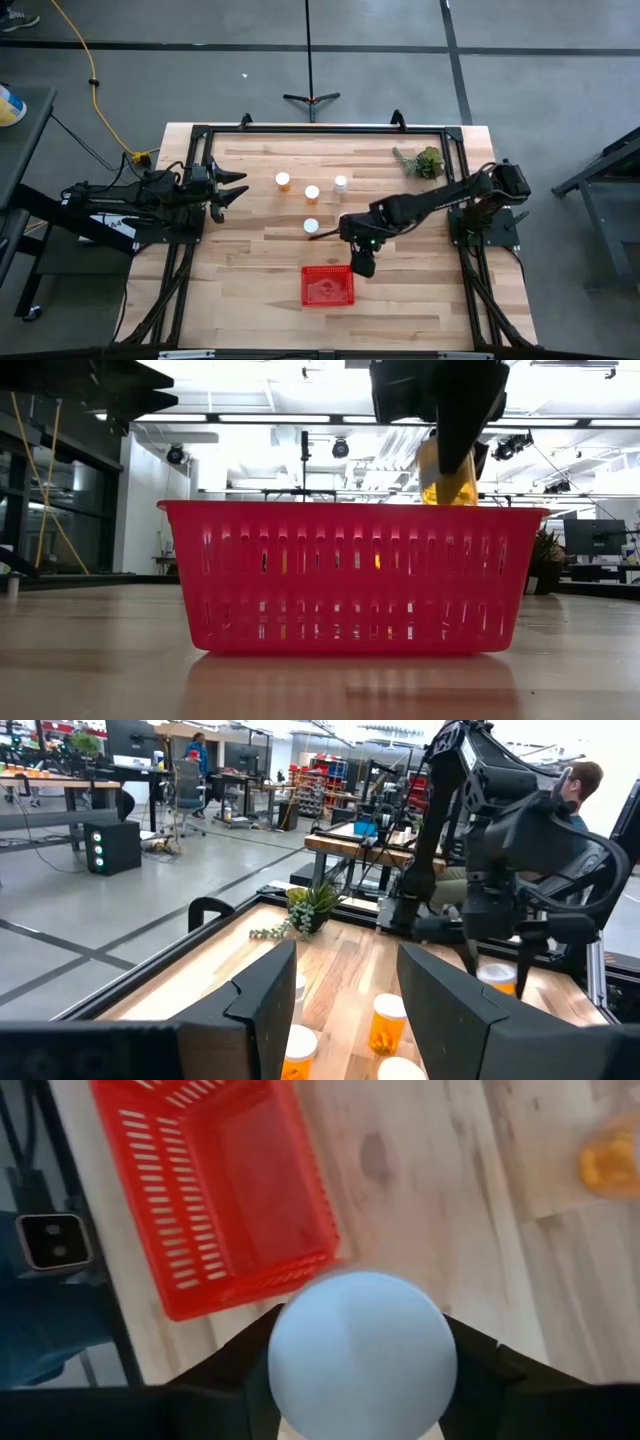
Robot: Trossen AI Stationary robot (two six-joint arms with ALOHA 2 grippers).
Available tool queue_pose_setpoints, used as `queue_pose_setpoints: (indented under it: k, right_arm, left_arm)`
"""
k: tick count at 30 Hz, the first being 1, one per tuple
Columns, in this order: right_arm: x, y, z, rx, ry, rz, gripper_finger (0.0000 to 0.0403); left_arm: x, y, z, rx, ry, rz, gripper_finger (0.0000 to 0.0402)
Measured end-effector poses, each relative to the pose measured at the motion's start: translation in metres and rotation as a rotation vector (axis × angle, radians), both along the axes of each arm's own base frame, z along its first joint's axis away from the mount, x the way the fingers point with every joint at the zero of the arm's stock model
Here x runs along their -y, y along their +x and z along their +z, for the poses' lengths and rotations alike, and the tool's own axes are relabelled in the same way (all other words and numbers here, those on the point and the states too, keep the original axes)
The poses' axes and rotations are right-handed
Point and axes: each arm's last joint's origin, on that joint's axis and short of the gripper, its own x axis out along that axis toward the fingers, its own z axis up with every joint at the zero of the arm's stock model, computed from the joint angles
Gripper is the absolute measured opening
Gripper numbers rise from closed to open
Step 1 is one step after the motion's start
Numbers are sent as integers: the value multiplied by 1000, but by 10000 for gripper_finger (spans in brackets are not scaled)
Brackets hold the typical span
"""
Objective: Pick and place pill bottles into a basket
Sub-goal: Put the orange pill bottle into the red basket
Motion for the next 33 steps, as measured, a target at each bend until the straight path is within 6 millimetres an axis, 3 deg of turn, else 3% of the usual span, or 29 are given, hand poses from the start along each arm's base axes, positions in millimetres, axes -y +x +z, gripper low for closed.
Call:
queue_pose_setpoints:
  k: [6,11,17,23,28,33]
  right_arm:
    - [-7,2,2,39,20,15,183]
    - [-15,10,21,100,12,30,206]
    - [-22,18,38,165,-22,50,182]
    - [-29,15,33,149,-53,44,184]
    - [-37,19,23,136,-53,41,209]
    - [-45,26,6,103,-40,63,184]
  left_arm:
    - [0,0,0,0,0,0,211]
    - [0,0,0,0,0,0,211]
    - [0,0,0,1,0,1,211]
    - [0,0,1,5,-1,1,211]
    - [0,0,1,8,1,1,211]
    - [0,0,1,8,6,7,211]
